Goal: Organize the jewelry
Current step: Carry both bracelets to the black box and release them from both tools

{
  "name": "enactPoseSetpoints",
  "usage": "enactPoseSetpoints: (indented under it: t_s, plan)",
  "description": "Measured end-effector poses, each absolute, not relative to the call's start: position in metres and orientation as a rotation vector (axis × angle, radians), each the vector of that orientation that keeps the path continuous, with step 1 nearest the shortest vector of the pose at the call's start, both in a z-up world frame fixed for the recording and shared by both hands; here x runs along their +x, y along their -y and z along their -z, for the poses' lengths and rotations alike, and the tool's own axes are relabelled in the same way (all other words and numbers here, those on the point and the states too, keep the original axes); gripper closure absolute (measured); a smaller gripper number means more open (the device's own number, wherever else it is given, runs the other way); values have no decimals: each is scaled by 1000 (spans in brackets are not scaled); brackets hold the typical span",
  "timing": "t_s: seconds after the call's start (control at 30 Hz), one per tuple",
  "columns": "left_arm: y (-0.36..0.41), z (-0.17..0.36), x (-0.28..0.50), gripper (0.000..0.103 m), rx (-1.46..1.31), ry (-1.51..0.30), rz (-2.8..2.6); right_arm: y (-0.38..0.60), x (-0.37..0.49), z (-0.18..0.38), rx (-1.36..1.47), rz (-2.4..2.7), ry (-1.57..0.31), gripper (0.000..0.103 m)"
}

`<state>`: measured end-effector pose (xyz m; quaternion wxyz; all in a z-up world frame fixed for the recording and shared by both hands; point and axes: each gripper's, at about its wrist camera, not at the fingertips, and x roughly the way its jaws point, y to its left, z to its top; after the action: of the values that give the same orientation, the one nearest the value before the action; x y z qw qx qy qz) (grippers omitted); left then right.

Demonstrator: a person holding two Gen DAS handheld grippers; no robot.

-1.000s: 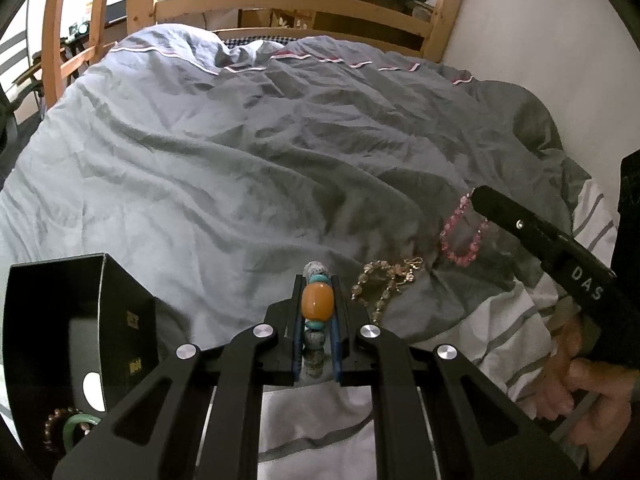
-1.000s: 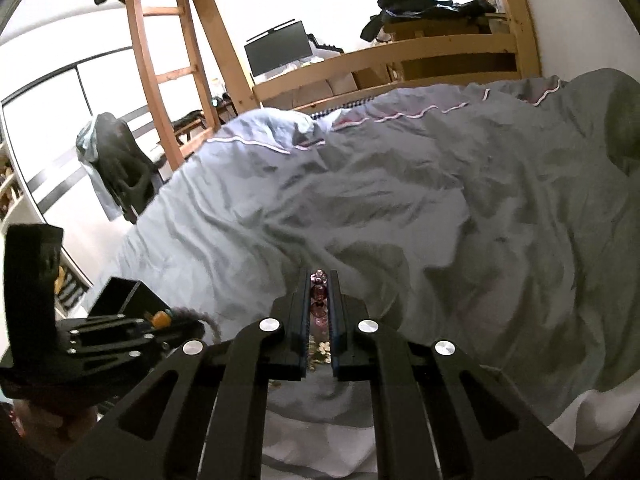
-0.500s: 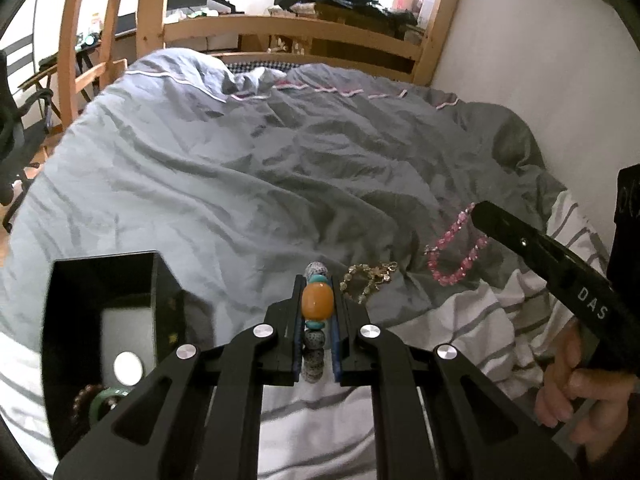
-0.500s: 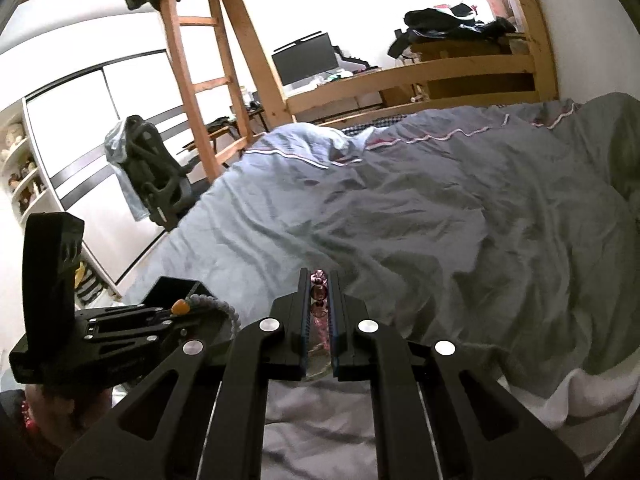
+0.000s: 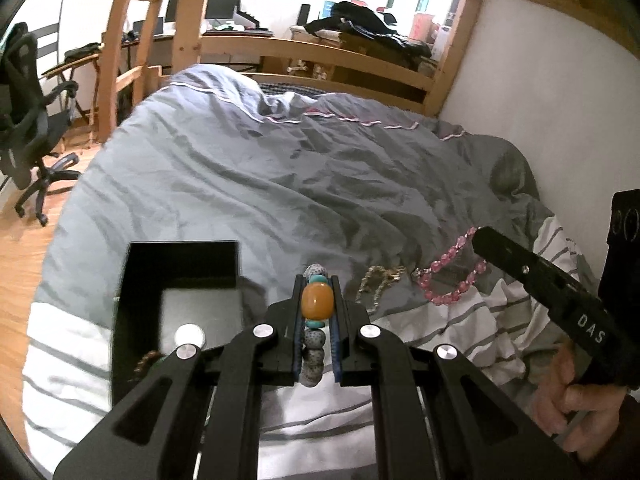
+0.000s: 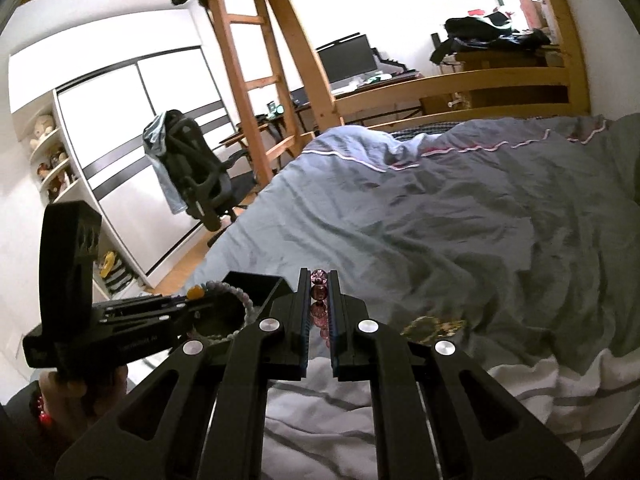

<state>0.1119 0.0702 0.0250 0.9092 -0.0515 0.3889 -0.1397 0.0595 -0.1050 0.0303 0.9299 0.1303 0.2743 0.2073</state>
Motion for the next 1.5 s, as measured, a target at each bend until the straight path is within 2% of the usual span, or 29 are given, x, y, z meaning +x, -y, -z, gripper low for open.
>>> enactPoseSetpoints:
  t_s: [0.73,1.1,1.23,1.27,1.3,1.33,1.37,1.47,1.5]
  plan:
    - [-179,-18,99,93,-155,-855,161,-34,64,-27,113,-611,-637,95]
    - [-193,0,109,93,-237,-934,174,-65,70,11,80,-630,-750,94]
    - [-192,-1,108,92,-228,-923,164,-63,74,24,98,-641,-811,91]
    - [-191,-2,106,92,-228,-915,169,-62,73,25,105,-646,-817,83]
    - [-191,-4,105,90,-231,-905,175,-61,72,25,109,-647,-815,75]
    - [-190,-6,105,79,-231,-897,175,-58,71,23,121,-651,-808,54]
    - [-190,-7,104,60,-229,-888,173,-56,70,22,131,-651,-799,38]
    - [-188,-17,98,25,-197,-822,123,-45,67,14,125,-599,-757,23]
    - [-187,-20,96,19,-191,-799,113,-40,67,10,117,-576,-744,20]
